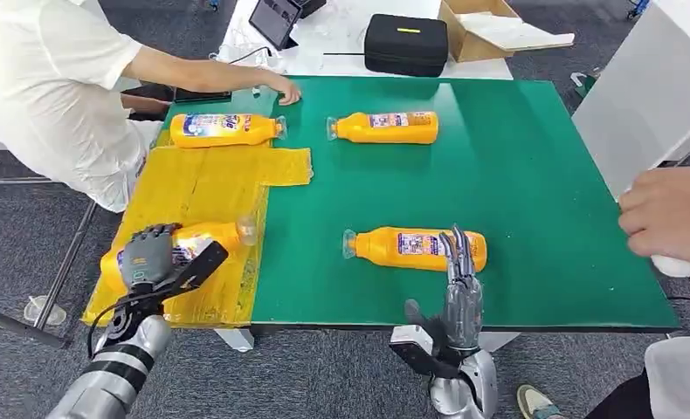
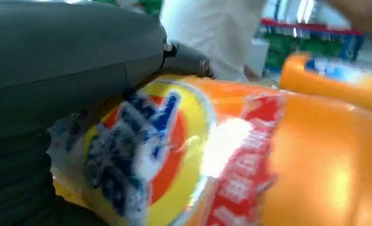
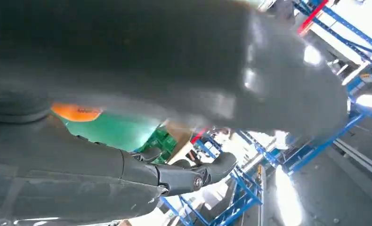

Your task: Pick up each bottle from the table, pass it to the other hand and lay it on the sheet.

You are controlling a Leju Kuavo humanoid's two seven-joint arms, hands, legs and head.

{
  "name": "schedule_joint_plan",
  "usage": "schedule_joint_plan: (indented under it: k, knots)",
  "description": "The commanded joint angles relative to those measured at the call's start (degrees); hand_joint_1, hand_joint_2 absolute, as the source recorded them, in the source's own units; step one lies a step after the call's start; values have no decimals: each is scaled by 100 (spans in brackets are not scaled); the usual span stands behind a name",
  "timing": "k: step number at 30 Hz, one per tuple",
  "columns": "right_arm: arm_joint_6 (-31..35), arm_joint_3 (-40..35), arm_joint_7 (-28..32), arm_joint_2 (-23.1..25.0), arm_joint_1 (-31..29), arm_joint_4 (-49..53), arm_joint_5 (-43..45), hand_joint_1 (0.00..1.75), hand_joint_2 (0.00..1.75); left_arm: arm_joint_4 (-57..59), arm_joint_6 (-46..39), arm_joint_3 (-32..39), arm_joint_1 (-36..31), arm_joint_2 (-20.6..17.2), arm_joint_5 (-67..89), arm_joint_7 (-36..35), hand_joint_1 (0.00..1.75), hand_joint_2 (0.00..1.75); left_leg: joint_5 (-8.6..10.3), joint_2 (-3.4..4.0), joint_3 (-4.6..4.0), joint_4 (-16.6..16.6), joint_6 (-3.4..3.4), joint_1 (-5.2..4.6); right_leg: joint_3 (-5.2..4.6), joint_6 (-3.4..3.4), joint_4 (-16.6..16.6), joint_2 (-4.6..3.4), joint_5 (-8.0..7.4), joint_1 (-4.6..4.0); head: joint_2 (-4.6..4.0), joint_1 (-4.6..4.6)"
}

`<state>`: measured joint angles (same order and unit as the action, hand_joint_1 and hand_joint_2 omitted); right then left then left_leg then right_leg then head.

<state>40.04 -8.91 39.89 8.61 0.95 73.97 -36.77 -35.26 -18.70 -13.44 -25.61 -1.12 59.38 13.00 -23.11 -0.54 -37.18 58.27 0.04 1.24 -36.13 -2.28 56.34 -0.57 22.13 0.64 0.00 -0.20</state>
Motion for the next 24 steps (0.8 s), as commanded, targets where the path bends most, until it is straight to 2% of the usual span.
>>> schedule_joint_plan:
  k: [1, 6, 12, 15, 16, 24]
  knots:
    - [-4, -310, 11, -241, -229, -367, 106, 0, 175, 1006, 327, -443, -428, -195, 104, 99, 0, 175, -7, 18, 32, -6, 5, -5, 25, 7, -4, -10, 2, 2, 0, -4]
    - [-4, -335, 11, -253, -231, -372, 135, 0, 175, 999, 332, -428, -396, -172, 67, 149, 0, 175, -3, 12, 34, -6, 5, -3, 30, 7, -5, -4, 2, -1, 0, -4]
    - [-4, -613, 11, -338, -354, -516, 326, 0, 175, 776, 1454, -574, -335, -271, -348, 1079, 0, 175, -1, 19, 48, -6, 4, -3, 41, 6, -5, -10, 1, 0, 0, -4]
    - [-4, -716, 11, -354, -433, -561, 401, 0, 175, 515, 1692, -753, -295, -381, -444, 1376, 0, 175, -5, 27, 67, -12, 8, -9, 57, 9, -6, -12, 4, 3, 0, -4]
    - [-4, -732, 11, -347, -458, -586, 400, 0, 175, 449, 1792, -759, -293, -398, -541, 1463, 0, 175, 2, 13, 48, -5, 4, -3, 44, 4, -3, -5, 0, 0, 0, -2]
    - [-4, -738, 11, -346, -474, -608, 421, 0, 175, 387, 1807, -763, -288, -400, -587, 1498, 0, 175, 1, 10, 56, -7, 7, -4, 53, 8, -4, 0, 3, 0, 0, -4]
